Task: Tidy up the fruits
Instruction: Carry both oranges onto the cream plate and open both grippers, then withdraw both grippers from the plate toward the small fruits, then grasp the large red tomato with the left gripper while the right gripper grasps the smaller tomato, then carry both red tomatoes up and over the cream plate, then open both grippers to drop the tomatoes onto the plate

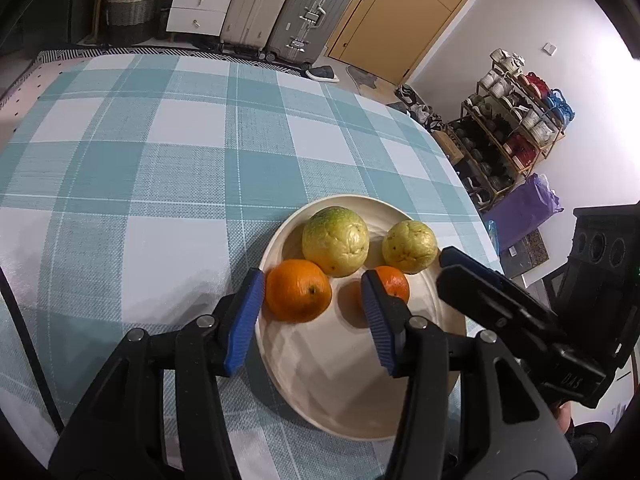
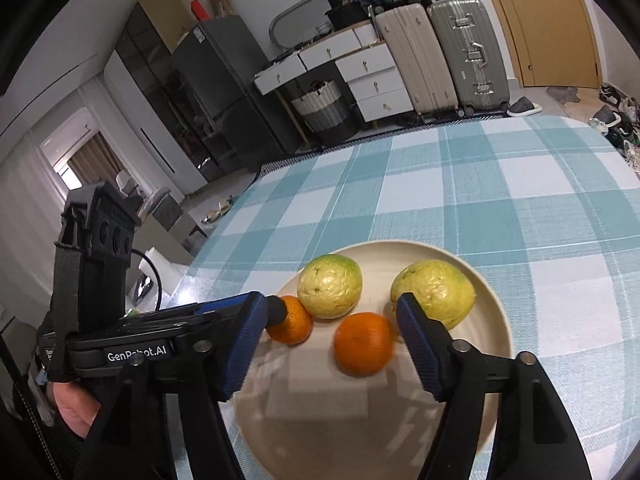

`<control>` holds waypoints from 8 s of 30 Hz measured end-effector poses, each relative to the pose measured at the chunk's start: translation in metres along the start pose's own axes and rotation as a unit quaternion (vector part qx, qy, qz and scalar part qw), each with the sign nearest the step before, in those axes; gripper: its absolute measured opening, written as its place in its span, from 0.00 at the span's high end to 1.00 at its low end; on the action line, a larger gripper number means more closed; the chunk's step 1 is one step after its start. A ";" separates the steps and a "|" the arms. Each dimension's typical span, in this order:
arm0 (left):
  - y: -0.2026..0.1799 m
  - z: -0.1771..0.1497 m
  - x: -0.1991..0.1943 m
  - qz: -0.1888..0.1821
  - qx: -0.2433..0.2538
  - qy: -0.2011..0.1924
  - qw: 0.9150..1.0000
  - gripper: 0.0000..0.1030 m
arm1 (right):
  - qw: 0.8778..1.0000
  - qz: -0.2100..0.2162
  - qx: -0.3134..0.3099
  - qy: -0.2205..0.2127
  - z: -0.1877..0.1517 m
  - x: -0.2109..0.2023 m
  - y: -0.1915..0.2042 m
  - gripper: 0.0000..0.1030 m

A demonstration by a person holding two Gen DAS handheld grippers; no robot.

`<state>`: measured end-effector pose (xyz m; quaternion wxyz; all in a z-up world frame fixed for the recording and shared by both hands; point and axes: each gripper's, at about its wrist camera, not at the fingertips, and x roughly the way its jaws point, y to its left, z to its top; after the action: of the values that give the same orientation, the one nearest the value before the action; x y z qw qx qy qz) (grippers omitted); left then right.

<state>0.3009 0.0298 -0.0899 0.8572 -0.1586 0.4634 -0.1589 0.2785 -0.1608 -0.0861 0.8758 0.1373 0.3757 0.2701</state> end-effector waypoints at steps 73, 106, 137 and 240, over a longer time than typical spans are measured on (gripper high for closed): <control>-0.085 -0.190 -0.129 0.054 0.083 -0.027 0.995 0.01 | 0.995 -0.033 -0.041 -0.085 -0.134 -0.193 0.041 0.00; -0.097 -0.223 -0.074 0.006 0.128 0.055 0.990 0.47 | 0.999 -0.040 -0.003 -0.033 -0.168 -0.176 0.018 0.00; -0.058 -0.221 -0.112 -0.048 0.087 0.036 0.994 0.73 | 0.997 -0.048 -0.040 0.042 -0.191 -0.129 0.044 0.00; -0.053 -0.008 0.016 0.021 0.059 0.023 0.998 0.72 | 0.999 -0.034 0.000 0.025 -0.018 -0.016 -0.030 0.70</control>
<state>0.2961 -0.0253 -0.0837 0.8572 -0.0941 0.4763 -0.1719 0.2674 -0.1935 -0.1026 0.8748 0.1178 0.4021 0.2432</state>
